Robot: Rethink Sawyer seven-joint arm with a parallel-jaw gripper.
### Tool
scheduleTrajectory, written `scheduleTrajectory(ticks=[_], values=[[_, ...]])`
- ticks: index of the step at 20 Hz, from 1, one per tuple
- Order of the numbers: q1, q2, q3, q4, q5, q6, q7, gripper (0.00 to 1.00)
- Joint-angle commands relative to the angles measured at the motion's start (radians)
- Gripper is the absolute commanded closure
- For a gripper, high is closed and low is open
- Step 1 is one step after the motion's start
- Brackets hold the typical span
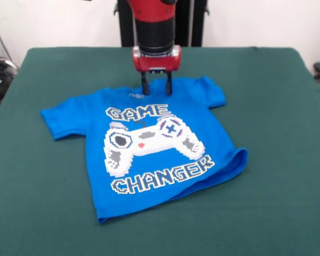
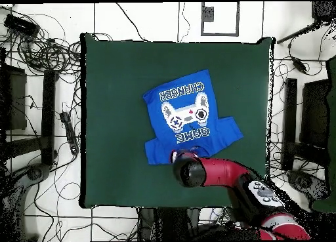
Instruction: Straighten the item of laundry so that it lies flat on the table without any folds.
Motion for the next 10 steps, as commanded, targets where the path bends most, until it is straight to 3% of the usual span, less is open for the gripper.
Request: scheduleTrajectory(ticks=[1,10], values=[[-0.036,0.022,0.054,-0.116,-0.059,0.113,-0.067,0.0],[-0.046,-0.093,0.081,-0.027,-0.058,0.174,-0.044,0.0]])
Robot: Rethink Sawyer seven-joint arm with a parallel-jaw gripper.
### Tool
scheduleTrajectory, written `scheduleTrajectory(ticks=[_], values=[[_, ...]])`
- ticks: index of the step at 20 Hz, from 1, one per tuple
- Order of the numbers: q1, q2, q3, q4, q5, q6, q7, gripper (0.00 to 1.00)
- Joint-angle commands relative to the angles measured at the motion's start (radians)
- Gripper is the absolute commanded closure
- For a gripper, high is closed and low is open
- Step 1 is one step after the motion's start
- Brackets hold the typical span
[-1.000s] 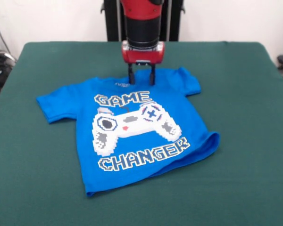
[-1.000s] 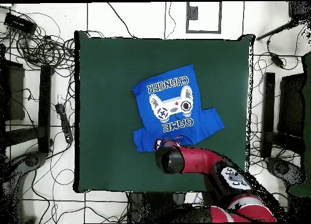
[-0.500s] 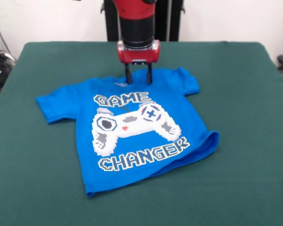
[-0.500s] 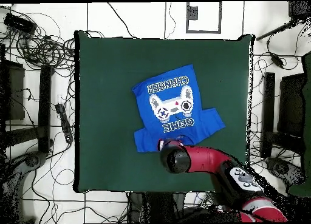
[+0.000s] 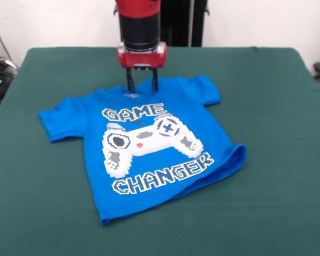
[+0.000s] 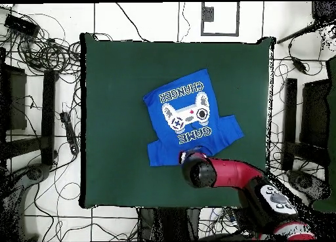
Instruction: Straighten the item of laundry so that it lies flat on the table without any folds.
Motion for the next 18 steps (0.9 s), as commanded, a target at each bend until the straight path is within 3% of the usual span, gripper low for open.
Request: scheduleTrajectory(ticks=[1,7,18], values=[[0.005,-0.074,0.081,-0.009,-0.015,0.143,-0.042,0.0],[0.019,-0.145,0.082,0.032,-0.005,0.185,-0.021,0.0],[0.08,-0.088,0.066,-0.02,-0.001,0.155,0.045,0.0]])
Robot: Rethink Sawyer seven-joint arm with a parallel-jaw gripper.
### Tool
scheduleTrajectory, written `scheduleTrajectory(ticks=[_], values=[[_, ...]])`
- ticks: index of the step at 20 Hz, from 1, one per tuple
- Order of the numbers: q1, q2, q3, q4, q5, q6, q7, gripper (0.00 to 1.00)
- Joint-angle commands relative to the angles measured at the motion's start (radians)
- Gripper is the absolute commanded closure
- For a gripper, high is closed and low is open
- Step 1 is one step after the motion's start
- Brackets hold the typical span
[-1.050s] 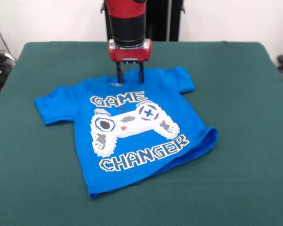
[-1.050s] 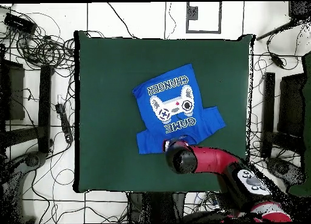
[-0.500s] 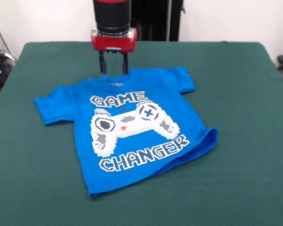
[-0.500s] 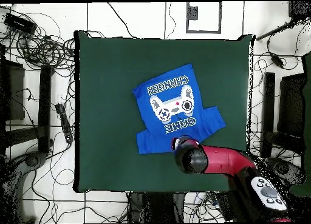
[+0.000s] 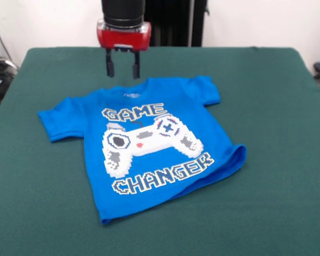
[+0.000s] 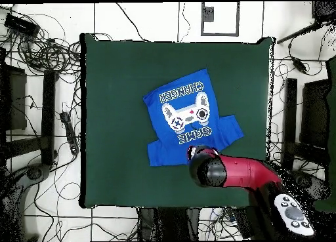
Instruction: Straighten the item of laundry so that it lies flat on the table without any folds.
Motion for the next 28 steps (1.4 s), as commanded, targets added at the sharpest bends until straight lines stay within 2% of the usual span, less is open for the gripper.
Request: scheduleTrajectory(ticks=[1,12,28], values=[[0.091,0.07,0.063,-0.031,0.004,0.064,0.057,0.0],[0.247,0.195,0.006,-0.139,0.081,-0.02,0.188,0.0],[0.38,0.312,-0.033,-0.265,0.218,-0.063,0.23,0.0]])
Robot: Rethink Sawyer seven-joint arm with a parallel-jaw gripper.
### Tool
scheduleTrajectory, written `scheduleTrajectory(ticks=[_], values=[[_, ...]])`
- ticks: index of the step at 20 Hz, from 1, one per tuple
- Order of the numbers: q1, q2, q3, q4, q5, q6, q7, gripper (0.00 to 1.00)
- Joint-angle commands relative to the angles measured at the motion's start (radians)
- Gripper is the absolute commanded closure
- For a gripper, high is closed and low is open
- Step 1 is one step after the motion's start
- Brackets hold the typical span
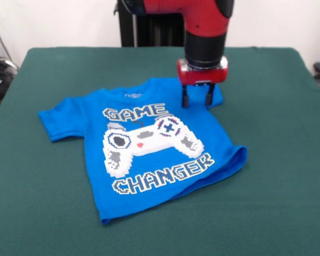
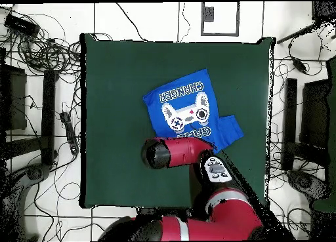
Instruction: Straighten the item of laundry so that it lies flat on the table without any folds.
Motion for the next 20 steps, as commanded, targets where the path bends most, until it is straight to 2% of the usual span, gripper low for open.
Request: scheduleTrajectory(ticks=[1,13,20], values=[[0.068,0.102,0.005,-0.129,0.101,-0.065,0.228,0.0],[0.125,0.1,-0.027,-0.183,0.193,-0.018,0.212,0.0],[0.127,0.042,-0.029,-0.132,0.209,0.018,0.199,0.0]])
